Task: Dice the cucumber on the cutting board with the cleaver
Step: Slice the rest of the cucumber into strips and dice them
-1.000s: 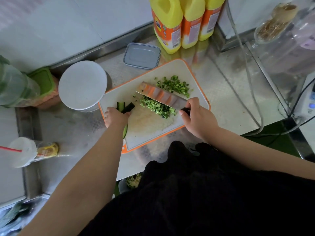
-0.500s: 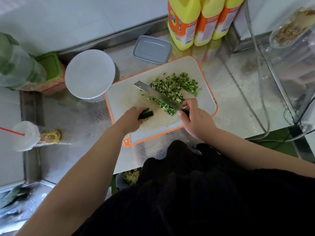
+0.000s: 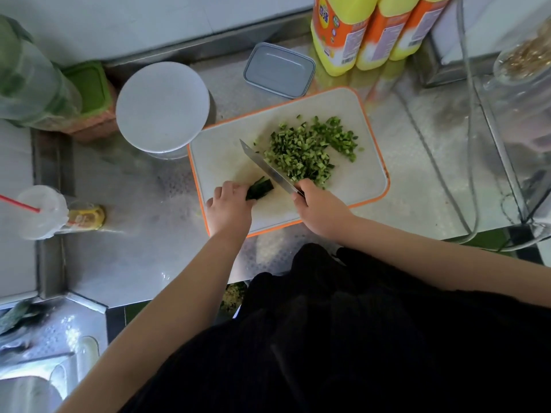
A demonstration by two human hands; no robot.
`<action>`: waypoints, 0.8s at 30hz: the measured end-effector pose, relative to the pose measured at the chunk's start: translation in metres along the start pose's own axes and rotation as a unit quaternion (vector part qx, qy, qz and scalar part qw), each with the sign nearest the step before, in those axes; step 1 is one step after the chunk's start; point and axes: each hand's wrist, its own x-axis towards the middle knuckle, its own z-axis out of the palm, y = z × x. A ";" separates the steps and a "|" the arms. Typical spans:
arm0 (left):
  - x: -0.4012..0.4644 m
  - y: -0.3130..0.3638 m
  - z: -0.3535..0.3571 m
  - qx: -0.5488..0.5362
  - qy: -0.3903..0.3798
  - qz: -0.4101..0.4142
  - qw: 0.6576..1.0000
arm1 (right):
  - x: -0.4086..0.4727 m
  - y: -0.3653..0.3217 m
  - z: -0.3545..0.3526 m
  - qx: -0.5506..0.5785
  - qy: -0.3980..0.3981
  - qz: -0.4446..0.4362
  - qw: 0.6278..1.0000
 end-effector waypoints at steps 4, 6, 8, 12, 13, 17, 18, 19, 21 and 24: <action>-0.009 0.004 0.000 -0.013 0.000 -0.084 0.996 | 0.001 -0.003 0.007 -0.009 -0.002 0.009 1.000; -0.013 0.004 0.002 -0.032 0.002 -0.101 0.994 | -0.001 -0.006 0.011 0.004 -0.020 0.012 1.000; -0.015 0.004 0.005 -0.056 0.010 -0.100 0.993 | -0.002 -0.011 0.017 0.027 -0.042 0.017 0.999; -0.013 0.000 0.006 -0.067 0.022 -0.088 0.994 | -0.004 -0.018 0.028 0.053 -0.089 0.019 0.994; -0.012 -0.002 0.006 -0.061 0.025 -0.084 0.994 | -0.005 -0.019 0.028 0.054 -0.092 0.019 0.994; -0.006 -0.006 0.007 -0.044 0.027 -0.046 0.998 | -0.004 -0.020 0.027 0.043 -0.081 0.018 0.996; -0.005 -0.006 0.007 -0.051 0.018 -0.036 0.998 | -0.003 -0.020 0.026 0.048 -0.074 0.019 0.996; -0.004 -0.005 0.007 -0.055 0.013 -0.029 0.998 | -0.002 -0.020 0.025 0.055 -0.065 0.020 0.996; -0.001 -0.004 0.007 -0.056 0.019 -0.021 0.998 | -0.001 -0.017 0.023 0.071 -0.051 0.025 0.996; 0.001 -0.003 0.008 -0.058 0.023 0.004 0.998 | -0.002 -0.012 0.020 0.087 -0.039 0.034 0.995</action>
